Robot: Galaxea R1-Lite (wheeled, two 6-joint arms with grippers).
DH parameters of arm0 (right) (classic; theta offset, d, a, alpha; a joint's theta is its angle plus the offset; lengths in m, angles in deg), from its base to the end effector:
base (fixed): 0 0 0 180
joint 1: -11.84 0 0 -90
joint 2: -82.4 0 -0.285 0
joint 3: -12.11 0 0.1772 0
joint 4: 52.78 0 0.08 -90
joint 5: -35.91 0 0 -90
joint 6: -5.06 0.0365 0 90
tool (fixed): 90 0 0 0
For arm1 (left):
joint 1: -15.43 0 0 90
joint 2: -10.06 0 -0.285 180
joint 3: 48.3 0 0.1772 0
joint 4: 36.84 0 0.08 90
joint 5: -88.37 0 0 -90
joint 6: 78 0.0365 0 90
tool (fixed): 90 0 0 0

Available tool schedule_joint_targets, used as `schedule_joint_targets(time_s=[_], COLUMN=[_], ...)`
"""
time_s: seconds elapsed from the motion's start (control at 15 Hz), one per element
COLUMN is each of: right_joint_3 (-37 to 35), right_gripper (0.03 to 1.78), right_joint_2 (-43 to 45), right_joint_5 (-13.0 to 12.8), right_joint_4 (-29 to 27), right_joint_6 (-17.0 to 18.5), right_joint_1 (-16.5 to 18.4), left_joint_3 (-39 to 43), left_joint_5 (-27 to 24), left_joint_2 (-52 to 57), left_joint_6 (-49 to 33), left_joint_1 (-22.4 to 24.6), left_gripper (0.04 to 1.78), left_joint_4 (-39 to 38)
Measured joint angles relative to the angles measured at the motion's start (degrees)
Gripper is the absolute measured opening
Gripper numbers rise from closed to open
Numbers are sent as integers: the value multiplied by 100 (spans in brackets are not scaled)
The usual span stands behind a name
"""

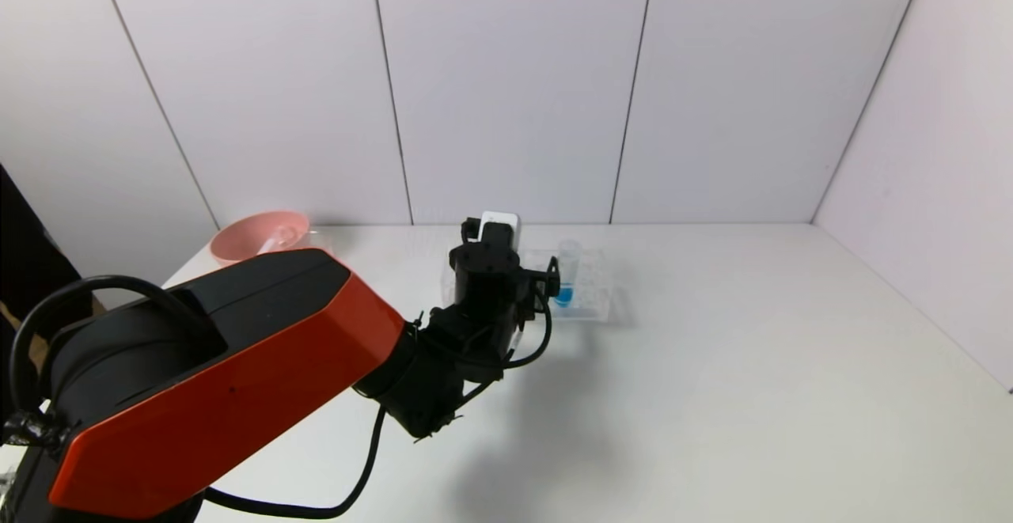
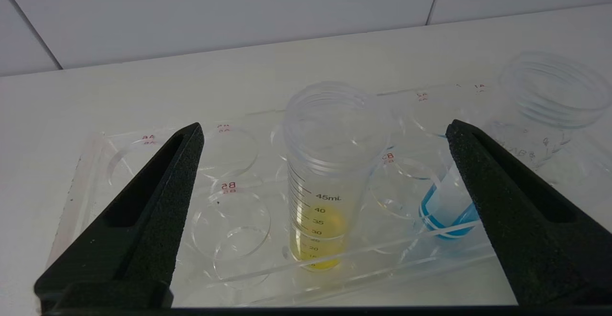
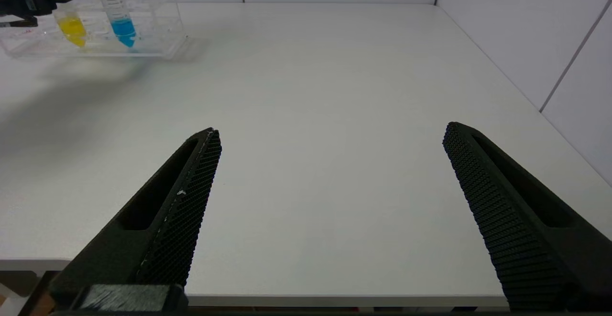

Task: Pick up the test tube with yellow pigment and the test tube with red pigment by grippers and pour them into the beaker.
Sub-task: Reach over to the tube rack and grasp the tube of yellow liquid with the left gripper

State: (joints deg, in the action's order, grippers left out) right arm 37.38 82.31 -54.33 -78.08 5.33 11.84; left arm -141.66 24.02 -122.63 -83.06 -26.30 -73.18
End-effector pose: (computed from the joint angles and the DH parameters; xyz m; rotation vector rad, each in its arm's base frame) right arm -0.0081 -0.0002 0.0756 0.0047 0.0021 -0.0042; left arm 0.3412 -0.2831 0.0913 -0.0587 0.0559 -0.2784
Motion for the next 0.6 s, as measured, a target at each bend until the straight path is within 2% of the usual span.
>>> schedule_joint_targets(time_s=[0.6], right_joint_3=[0], right_gripper=[170], right_joint_2=[0], right_joint_5=[-2], right_joint_4=[0], right_joint_6=[0], right_joint_1=[0], left_joint_3=[-87], left_joint_5=[94], left_joint_2=[-89], left_joint_6=[0], left_joint_1=[135], left_gripper=[177], left_joint_4=[-4])
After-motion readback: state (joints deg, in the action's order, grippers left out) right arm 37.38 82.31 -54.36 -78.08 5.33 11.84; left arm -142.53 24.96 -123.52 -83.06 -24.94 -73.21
